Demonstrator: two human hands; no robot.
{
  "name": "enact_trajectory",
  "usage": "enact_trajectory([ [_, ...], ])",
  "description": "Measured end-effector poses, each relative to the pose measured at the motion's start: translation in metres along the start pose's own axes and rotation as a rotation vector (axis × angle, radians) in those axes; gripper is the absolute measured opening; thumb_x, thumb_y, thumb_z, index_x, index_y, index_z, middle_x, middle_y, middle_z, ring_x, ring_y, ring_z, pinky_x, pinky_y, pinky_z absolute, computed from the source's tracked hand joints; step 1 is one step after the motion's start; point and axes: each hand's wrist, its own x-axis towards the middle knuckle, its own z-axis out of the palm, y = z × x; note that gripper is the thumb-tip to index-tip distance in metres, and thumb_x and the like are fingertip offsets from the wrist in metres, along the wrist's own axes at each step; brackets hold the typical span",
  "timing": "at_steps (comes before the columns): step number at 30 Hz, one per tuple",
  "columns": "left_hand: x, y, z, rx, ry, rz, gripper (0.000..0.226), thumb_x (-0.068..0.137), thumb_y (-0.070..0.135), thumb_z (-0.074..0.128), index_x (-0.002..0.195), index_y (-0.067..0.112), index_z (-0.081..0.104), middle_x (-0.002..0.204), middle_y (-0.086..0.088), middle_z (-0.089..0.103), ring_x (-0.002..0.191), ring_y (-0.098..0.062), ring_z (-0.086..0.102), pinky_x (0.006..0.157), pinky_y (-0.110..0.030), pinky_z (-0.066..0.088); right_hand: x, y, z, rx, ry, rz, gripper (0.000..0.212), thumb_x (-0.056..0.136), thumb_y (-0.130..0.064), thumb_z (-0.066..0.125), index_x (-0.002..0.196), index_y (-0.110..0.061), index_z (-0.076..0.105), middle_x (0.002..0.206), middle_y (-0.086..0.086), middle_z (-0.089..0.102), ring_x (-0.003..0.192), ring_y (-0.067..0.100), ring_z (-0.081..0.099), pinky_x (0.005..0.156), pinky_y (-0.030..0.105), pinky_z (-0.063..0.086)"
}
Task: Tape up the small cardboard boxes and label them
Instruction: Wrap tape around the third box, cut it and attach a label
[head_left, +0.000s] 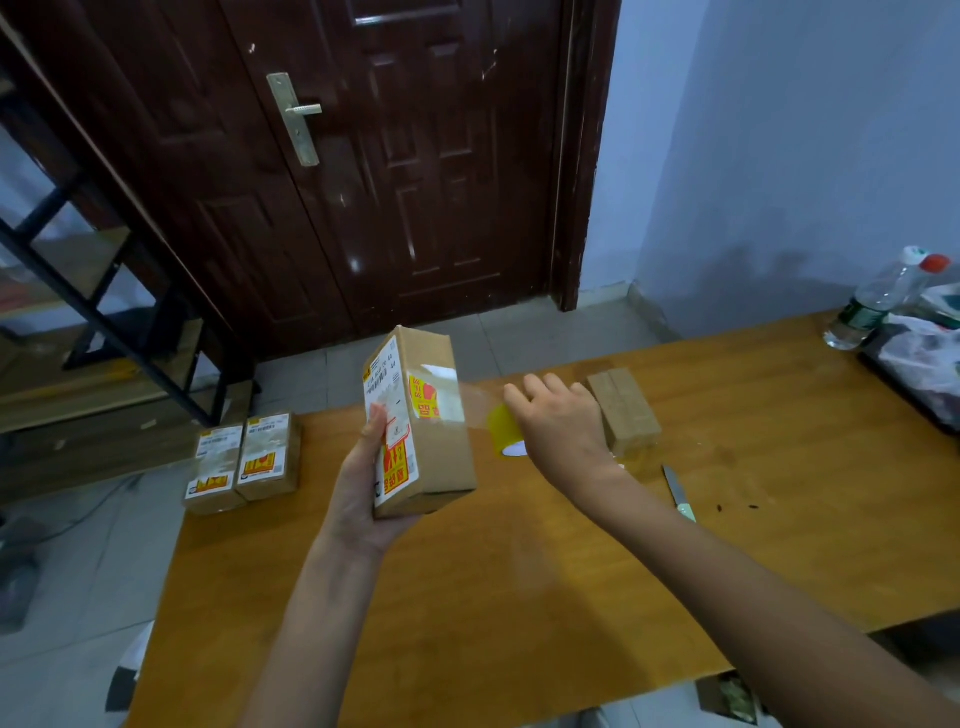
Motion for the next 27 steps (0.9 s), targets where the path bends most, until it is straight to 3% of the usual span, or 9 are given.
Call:
enact_trajectory([
  [7, 0.0, -0.007, 0.008, -0.006, -0.072, -0.002, 0.055, 0.091, 0.055, 0.045, 0.13, 0.02, 0.062, 0.118, -0.009, 0.068, 0.101, -0.024, 0.069, 0.073, -0.038, 0.058, 0.0, -0.019, 0.0, 0.027, -0.029, -0.009, 0.043, 0.078, 0.001, 0.061, 0.119, -0.014, 0.057, 0.095, 0.006, 0.061, 0.084, 0.026, 0.055, 0.06, 0.032, 0.032],
  [9, 0.001, -0.01, 0.009, -0.037, -0.075, -0.029, 0.056, 0.089, 0.056, 0.053, 0.129, 0.018, 0.062, 0.115, -0.01, 0.068, 0.098, -0.024, 0.069, 0.073, -0.037, 0.058, 0.0, -0.024, 0.004, 0.036, -0.04, -0.01, 0.044, 0.081, 0.0, 0.056, 0.121, -0.015, 0.053, 0.098, 0.005, 0.058, 0.088, 0.026, 0.053, 0.063, 0.032, 0.031],
  [12, 0.004, -0.016, 0.01, -0.11, -0.108, -0.096, 0.07, 0.075, 0.054, 0.075, 0.131, 0.016, 0.056, 0.113, -0.011, 0.066, 0.096, -0.025, 0.067, 0.077, -0.036, 0.058, 0.0, -0.03, 0.003, 0.022, -0.039, -0.006, 0.035, 0.081, -0.001, 0.056, 0.112, -0.015, 0.057, 0.091, 0.005, 0.058, 0.082, 0.025, 0.054, 0.061, 0.032, 0.031],
  [15, 0.008, -0.021, 0.009, -0.096, -0.155, -0.153, 0.072, 0.079, 0.054, 0.072, 0.137, 0.017, 0.053, 0.118, -0.013, 0.066, 0.102, -0.027, 0.067, 0.081, -0.04, 0.057, 0.0, -0.033, 0.005, 0.028, -0.04, 0.008, 0.019, 0.08, -0.004, 0.06, 0.095, -0.016, 0.06, 0.083, 0.004, 0.057, 0.075, 0.022, 0.052, 0.06, 0.031, 0.037],
  [18, 0.01, -0.024, 0.006, -0.024, -0.102, -0.207, 0.071, 0.076, 0.058, 0.073, 0.134, 0.02, 0.059, 0.123, -0.012, 0.066, 0.106, -0.029, 0.067, 0.08, -0.043, 0.057, 0.001, -0.034, 0.011, 0.09, -0.074, 0.027, 0.016, 0.089, -0.011, 0.051, 0.102, -0.016, 0.058, 0.096, 0.004, 0.056, 0.084, 0.022, 0.05, 0.068, 0.032, 0.035],
  [21, 0.011, -0.025, 0.002, 0.285, 0.025, -0.174, 0.067, 0.078, 0.071, 0.057, 0.126, 0.025, 0.065, 0.125, -0.01, 0.067, 0.11, -0.026, 0.067, 0.083, -0.041, 0.057, 0.002, -0.033, 0.015, 0.102, -0.124, 0.036, 0.027, 0.092, -0.014, 0.048, 0.118, -0.016, 0.052, 0.11, 0.007, 0.052, 0.095, 0.024, 0.048, 0.072, 0.033, 0.027],
  [24, 0.007, -0.025, 0.008, 0.709, 0.219, -0.152, 0.071, 0.074, 0.076, 0.045, 0.106, 0.019, 0.074, 0.11, -0.014, 0.072, 0.102, -0.029, 0.07, 0.089, -0.047, 0.055, 0.001, -0.031, 0.013, 0.068, -0.196, 0.067, 0.033, 0.093, -0.019, 0.052, 0.126, -0.017, 0.045, 0.118, 0.007, 0.048, 0.103, 0.023, 0.045, 0.079, 0.033, 0.031],
  [27, 0.006, -0.022, 0.003, 0.926, 0.392, -0.033, 0.067, 0.084, 0.061, 0.05, 0.106, -0.001, 0.063, 0.094, -0.02, 0.071, 0.071, -0.017, 0.07, 0.064, -0.03, 0.06, -0.004, -0.032, 0.009, 0.005, -0.192, 0.098, 0.022, 0.092, -0.009, 0.051, 0.114, -0.012, 0.053, 0.108, 0.009, 0.051, 0.098, 0.026, 0.047, 0.078, 0.034, 0.031],
])
